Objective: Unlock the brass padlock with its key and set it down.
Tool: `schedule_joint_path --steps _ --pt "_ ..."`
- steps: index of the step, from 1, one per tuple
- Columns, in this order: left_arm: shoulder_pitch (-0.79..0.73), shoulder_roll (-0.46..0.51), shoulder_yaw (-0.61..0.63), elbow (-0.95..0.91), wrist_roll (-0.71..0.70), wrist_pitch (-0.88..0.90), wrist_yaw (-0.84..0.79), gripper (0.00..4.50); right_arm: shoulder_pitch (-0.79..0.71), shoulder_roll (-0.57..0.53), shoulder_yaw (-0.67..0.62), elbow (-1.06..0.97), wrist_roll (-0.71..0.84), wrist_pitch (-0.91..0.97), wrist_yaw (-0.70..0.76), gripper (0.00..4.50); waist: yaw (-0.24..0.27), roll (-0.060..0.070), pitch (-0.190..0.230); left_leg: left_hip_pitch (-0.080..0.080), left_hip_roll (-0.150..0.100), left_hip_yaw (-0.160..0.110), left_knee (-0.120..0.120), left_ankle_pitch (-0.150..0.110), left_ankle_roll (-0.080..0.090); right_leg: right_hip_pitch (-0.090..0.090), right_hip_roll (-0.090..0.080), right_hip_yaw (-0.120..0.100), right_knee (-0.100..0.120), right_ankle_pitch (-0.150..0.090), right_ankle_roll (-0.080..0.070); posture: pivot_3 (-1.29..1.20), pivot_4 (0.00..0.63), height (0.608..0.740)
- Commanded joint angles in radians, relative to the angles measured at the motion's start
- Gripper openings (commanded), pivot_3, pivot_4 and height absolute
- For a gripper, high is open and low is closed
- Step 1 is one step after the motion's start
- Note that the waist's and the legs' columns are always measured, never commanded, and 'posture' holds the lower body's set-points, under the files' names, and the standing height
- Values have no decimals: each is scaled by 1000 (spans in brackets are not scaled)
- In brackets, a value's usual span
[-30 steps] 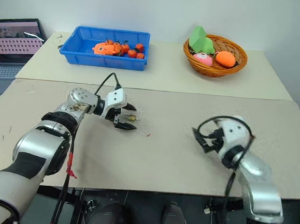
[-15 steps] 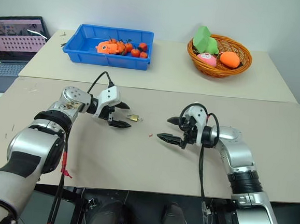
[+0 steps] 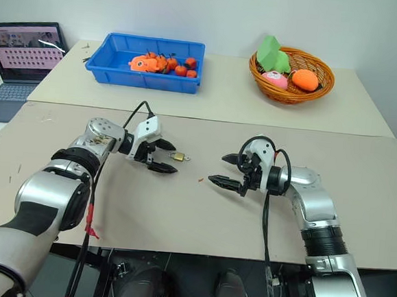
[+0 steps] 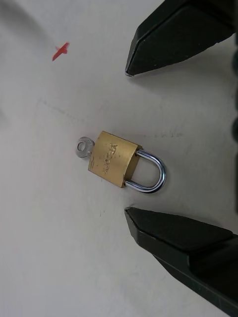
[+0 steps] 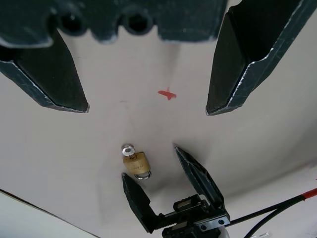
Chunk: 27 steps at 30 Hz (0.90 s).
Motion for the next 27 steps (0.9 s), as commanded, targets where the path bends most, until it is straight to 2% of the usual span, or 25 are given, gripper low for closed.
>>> schedule_joint_path --steps 1,8,10,11,19,20,27 --pt "17 -21 -13 -6 17 16 -36 4500 5 -12 -43 -39 16 -8 -13 4438 2 0 0 0 0 0 0 0 0 0 0 0 0 0 0 0 150 664" --pt "19 -32 -24 -7 31 7 -32 4500 2 -6 -52 -27 2 -17 -41 4438 7 0 0 0 0 0 0 0 0 0 0 0 0 0 0 0 150 664" --pt "19 -37 -28 -7 36 3 -35 3983 3 -8 -51 -27 -5 -22 -53 4500 9 0 0 0 0 0 0 0 0 0 0 0 0 0 0 0 150 664" --pt "20 -40 -30 -6 39 3 -33 3879 4 -6 -55 -26 -5 -21 -61 4500 11 0 0 0 0 0 0 0 0 0 0 0 0 0 0 0 150 664" --pt "18 -47 -35 -4 46 1 -28 933 18 -12 -60 -36 1 -24 -80 4500 11 0 0 0 0 0 0 0 0 0 0 0 0 0 0 0 150 664" --pt "18 -48 -35 -4 47 1 -26 741 18 -12 -60 -36 0 -24 -81 4500 11 0 0 0 0 0 0 0 0 0 0 0 0 0 0 0 150 664" --pt "22 -52 -25 -7 38 -10 3 748 16 -11 -53 -29 -10 -32 -92 4500 12 0 0 0 -1 0 0 0 0 0 0 0 0 0 0 0 150 664"
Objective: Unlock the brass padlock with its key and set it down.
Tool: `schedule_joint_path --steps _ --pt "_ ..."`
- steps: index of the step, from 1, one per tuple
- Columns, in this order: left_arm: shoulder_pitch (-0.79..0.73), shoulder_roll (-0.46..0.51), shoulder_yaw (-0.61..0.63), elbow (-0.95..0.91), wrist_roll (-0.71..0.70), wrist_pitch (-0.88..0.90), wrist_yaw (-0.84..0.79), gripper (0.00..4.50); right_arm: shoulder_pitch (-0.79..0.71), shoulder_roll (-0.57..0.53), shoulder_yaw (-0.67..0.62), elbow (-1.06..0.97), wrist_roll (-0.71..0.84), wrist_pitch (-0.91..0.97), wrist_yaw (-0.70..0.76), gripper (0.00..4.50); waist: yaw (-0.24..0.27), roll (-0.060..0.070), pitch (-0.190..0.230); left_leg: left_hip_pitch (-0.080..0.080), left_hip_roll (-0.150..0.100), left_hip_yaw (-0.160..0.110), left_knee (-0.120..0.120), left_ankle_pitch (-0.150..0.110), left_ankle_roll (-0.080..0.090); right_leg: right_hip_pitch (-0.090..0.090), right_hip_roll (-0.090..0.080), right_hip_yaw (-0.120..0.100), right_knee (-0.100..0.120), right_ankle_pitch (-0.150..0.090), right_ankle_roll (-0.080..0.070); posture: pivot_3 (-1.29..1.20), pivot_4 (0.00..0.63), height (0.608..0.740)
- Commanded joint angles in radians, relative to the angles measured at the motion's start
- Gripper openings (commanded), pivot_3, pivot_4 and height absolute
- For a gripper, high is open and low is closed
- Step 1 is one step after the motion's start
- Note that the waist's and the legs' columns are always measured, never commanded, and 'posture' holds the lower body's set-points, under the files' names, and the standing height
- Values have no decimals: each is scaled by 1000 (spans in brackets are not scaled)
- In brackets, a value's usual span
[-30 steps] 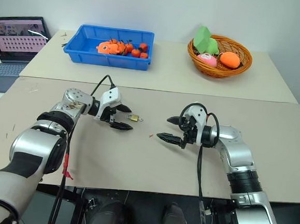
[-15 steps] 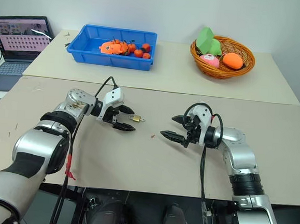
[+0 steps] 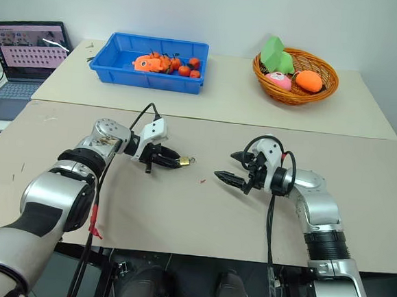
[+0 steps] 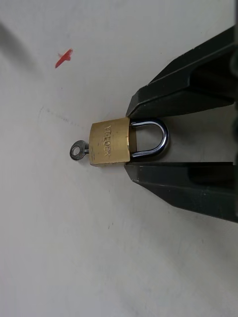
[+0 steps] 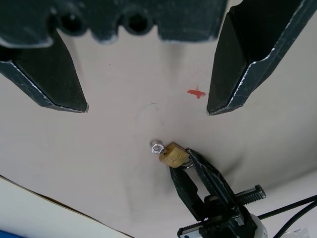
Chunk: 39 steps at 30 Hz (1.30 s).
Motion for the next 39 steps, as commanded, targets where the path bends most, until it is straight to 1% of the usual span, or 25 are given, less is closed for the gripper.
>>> schedule_joint_path --steps 1,5,9,16,20,23,24,26,28,33,35,36,37,39 --pt "22 -22 -15 5 22 -5 6 748 -5 -11 -28 -27 -5 -31 -5 4500 1 0 0 0 0 0 0 0 0 0 0 0 0 0 0 0 150 664" --pt "10 -23 20 -4 -9 -6 46 748 -12 -8 -25 -19 -18 -38 -13 4500 2 0 0 0 0 0 1 0 0 1 0 0 0 0 0 0 150 664" --pt "-8 -7 65 -24 -52 -13 35 748 -14 -4 -22 -16 -31 -43 -21 4500 2 0 0 0 0 0 2 0 0 0 0 0 0 0 0 0 150 664" --pt "38 73 78 -79 -81 -18 -113 748 -17 8 -10 -19 -49 -51 -35 4500 -17 0 0 -1 0 0 1 0 0 -1 0 0 1 0 0 0 150 664" --pt "125 189 52 -163 -87 -27 -252 748 -10 16 -13 -74 -52 -36 -57 4500 -29 0 0 0 1 0 1 0 0 -1 0 0 1 0 0 0 150 664" --pt "174 256 6 -234 -122 -20 -275 748 0 11 -18 -116 -50 -27 -68 4500 -33 0 0 -1 1 0 1 0 0 -3 1 1 1 0 0 0 150 664" --pt "194 283 -20 -266 -145 -18 -275 748 4 10 -20 -132 -47 -21 -74 4500 -32 0 0 -1 2 0 1 0 0 -3 1 1 1 0 0 0 150 664" --pt "267 380 -111 -397 -243 4 -275 748 13 9 -30 -182 -37 -1 -92 4500 -31 1 0 -1 2 0 1 0 -1 -2 1 1 1 0 0 0 150 664" --pt "330 460 -173 -520 -333 37 -275 748 22 10 -43 -231 -28 19 -117 4500 -31 1 0 -1 2 0 1 -1 -1 -2 1 1 1 0 0 0 150 664" --pt "432 572 -243 -696 -457 86 -275 748 37 24 -67 -317 -11 59 -171 4500 -22 1 0 0 2 0 2 -1 -2 -2 1 1 1 0 -1 0 150 664" --pt "461 571 -227 -706 -454 64 -275 748 41 33 -78 -345 1 72 -197 4500 -19 1 0 -1 2 0 2 -1 -2 -2 1 1 1 0 -1 0 150 664" --pt "472 565 -219 -706 -457 65 -275 1790 42 38 -82 -353 5 76 -212 4500 -16 1 0 0 2 0 2 -1 -2 -2 1 1 1 0 -1 0 150 664" --pt "482 563 -217 -708 -465 76 -275 1988 42 43 -88 -357 8 80 -227 4500 -14 1 0 -1 2 0 2 -1 -2 -2 1 1 1 0 -1 0 150 664" --pt "495 549 -200 -701 -451 68 -271 2815 42 51 -95 -358 9 86 -250 4500 -9 2 0 0 2 0 2 -1 -2 -1 1 1 1 0 0 0 150 664"
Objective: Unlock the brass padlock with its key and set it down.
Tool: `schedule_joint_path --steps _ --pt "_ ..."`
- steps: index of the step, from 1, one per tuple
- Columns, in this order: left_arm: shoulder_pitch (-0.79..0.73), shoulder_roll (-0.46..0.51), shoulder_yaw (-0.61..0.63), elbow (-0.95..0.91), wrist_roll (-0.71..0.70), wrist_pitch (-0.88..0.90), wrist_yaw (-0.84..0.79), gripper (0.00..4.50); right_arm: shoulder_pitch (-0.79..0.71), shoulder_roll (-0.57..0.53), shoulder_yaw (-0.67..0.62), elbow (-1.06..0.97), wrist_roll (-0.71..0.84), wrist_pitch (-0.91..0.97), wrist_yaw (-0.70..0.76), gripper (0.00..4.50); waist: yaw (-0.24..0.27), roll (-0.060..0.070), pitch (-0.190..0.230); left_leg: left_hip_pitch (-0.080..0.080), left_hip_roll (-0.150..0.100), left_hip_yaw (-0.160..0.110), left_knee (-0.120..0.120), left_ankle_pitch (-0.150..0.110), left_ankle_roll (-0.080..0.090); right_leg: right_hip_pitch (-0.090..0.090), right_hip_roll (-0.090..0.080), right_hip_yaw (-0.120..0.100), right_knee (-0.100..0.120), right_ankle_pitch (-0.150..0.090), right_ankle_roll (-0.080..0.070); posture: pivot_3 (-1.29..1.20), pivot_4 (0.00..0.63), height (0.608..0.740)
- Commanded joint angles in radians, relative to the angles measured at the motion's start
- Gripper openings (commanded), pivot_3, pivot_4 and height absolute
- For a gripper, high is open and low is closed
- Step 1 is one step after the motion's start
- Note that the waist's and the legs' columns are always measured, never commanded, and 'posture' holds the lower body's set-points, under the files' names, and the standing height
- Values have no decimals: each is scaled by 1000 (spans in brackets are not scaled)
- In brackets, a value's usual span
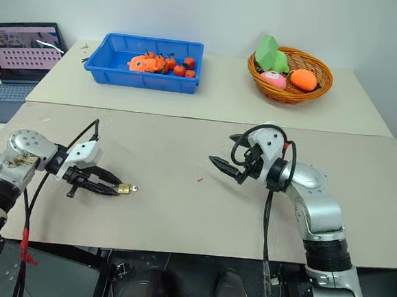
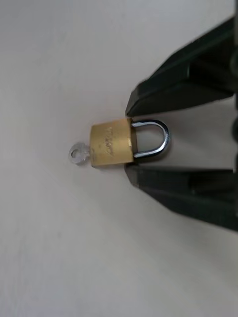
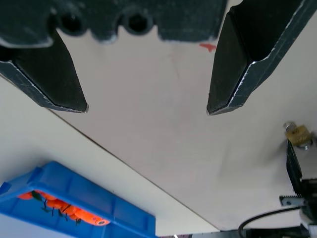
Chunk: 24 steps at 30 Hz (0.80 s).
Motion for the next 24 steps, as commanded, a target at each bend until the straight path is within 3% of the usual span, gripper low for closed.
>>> schedule_joint_path --steps 1,4,24 --pt "20 -23 34 5 23 -18 13 3097 2 9 -50 -41 26 11 -47 4500 9 0 0 0 0 0 0 0 0 0 0 0 0 0 0 0 150 664" --pt "15 -40 62 21 45 -11 15 4335 6 20 -57 -45 31 13 -64 4500 16 0 0 0 0 0 1 0 0 1 0 0 0 0 0 0 150 664" --pt "3 -140 149 34 120 10 27 4335 15 22 -66 -77 58 23 -136 4500 16 1 0 0 0 0 2 0 1 2 0 0 0 0 0 0 150 664"
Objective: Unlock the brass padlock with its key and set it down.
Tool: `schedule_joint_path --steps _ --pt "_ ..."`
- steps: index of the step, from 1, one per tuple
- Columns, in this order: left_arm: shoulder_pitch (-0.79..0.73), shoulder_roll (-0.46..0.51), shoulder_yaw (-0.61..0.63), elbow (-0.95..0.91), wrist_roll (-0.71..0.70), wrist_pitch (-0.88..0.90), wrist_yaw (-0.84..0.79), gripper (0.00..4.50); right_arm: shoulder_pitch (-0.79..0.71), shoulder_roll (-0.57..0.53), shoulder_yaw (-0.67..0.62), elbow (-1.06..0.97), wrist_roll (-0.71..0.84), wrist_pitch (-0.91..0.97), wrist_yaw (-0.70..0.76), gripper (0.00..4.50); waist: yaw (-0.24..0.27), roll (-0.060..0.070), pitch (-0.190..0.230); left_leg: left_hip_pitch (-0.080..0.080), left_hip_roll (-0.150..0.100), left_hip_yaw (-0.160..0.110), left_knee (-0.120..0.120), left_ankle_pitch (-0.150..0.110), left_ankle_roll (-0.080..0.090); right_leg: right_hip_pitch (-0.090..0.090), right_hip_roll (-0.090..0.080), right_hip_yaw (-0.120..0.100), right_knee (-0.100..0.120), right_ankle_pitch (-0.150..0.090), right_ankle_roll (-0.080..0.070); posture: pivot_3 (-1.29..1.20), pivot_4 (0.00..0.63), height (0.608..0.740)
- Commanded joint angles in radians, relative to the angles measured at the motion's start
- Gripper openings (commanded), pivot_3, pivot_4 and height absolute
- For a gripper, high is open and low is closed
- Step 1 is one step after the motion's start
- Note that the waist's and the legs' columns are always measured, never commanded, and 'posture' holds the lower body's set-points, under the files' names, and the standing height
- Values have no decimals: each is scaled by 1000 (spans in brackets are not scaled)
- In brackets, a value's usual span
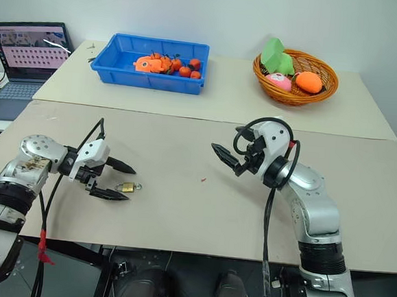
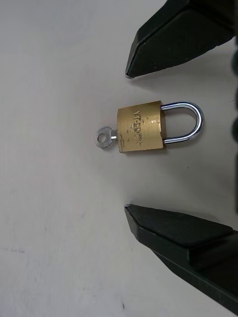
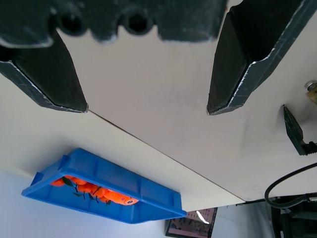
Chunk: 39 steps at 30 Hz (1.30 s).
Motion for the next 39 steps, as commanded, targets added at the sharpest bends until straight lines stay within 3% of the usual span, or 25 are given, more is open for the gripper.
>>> schedule_joint_path --steps 1,2,4,11,12,21,30,35,39 --pt "2 -12 6 0 20 4 -5 4335 2 -16 -37 -49 18 4 -5 4500 0 0 0 0 0 0 0 0 0 0 0 0 0 0 0 0 150 664" --pt "3 -13 8 -2 19 8 -8 3826 3 -16 -37 -50 18 4 -7 4500 0 0 0 0 0 0 0 0 0 0 0 0 0 0 0 0 150 664" --pt "3 -14 12 -2 20 13 -12 3446 3 -15 -37 -51 19 4 -9 4500 -2 0 0 0 0 0 0 0 0 0 0 0 0 0 0 0 150 664" --pt "1 -14 18 -2 35 15 -18 929 -4 -14 -40 -42 17 0 -12 4500 -5 0 0 0 0 0 0 0 0 -1 0 0 0 0 0 0 150 664" --pt "2 -13 19 -3 36 16 -18 806 -5 -14 -40 -41 17 0 -12 4500 -5 0 0 0 0 0 0 0 0 -1 0 0 0 0 0 0 150 664" --pt "-12 -29 26 -14 41 9 -2 806 -12 -14 -4 -52 -16 3 -22 4500 -6 0 0 0 0 0 0 0 0 -1 0 0 0 0 0 0 150 664" --pt "-125 -46 43 -209 -19 218 -29 806 31 -112 228 -217 -146 -3 81 4500 -4 0 0 -2 0 0 0 0 1 -1 1 0 -1 0 0 0 150 664" --pt "-152 -37 56 -324 -69 343 -31 806 10 -229 367 -245 -332 -131 156 4500 -5 0 0 -1 1 0 0 0 1 -1 1 0 -1 0 0 0 150 664" --pt "-146 -31 61 -372 -84 389 -27 806 -25 -269 440 -166 -570 -371 88 4500 -8 0 0 -1 1 0 1 0 1 -1 1 1 0 -2 4 0 150 664"
